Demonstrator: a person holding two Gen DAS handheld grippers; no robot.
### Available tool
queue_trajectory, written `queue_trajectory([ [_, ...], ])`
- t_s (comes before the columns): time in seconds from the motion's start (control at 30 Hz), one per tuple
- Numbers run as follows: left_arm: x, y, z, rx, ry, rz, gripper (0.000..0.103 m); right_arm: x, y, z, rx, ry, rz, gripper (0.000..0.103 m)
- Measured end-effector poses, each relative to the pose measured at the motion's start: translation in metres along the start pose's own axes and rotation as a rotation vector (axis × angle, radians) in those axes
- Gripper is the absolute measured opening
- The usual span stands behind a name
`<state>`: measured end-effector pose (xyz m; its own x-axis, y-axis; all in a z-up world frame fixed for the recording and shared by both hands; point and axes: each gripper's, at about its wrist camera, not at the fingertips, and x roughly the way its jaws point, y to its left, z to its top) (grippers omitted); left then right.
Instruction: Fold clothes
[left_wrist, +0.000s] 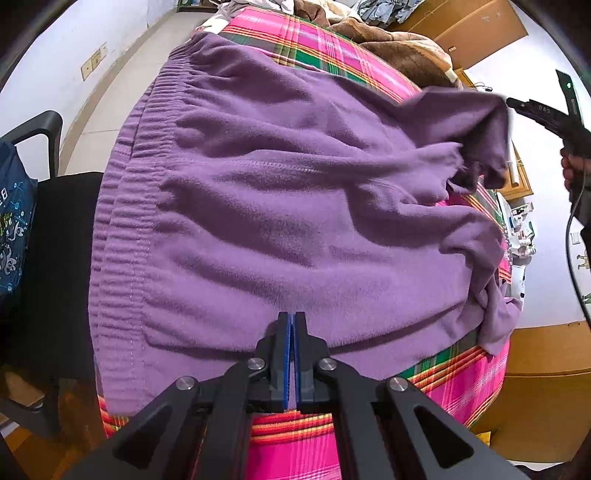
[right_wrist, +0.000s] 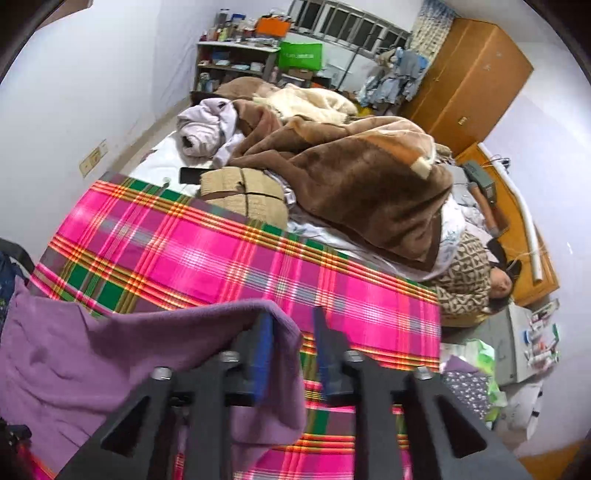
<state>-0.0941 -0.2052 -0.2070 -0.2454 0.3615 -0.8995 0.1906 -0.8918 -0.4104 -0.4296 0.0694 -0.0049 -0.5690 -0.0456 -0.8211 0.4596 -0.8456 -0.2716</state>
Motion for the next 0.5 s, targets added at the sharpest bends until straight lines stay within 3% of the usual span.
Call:
queue_trajectory([
  [0.23,-0.002,-0.009,0.0,0.014,-0.003,-0.016,0.0,-0.011,-0.01,-0.057,0.09,0.037,0.049,0.043],
  [0.5,0.008,-0.041,-0.001,0.096,0.026,-0.026,0.0,-0.003,0.0,-0.169,0.126,0.202,0.25,0.045],
])
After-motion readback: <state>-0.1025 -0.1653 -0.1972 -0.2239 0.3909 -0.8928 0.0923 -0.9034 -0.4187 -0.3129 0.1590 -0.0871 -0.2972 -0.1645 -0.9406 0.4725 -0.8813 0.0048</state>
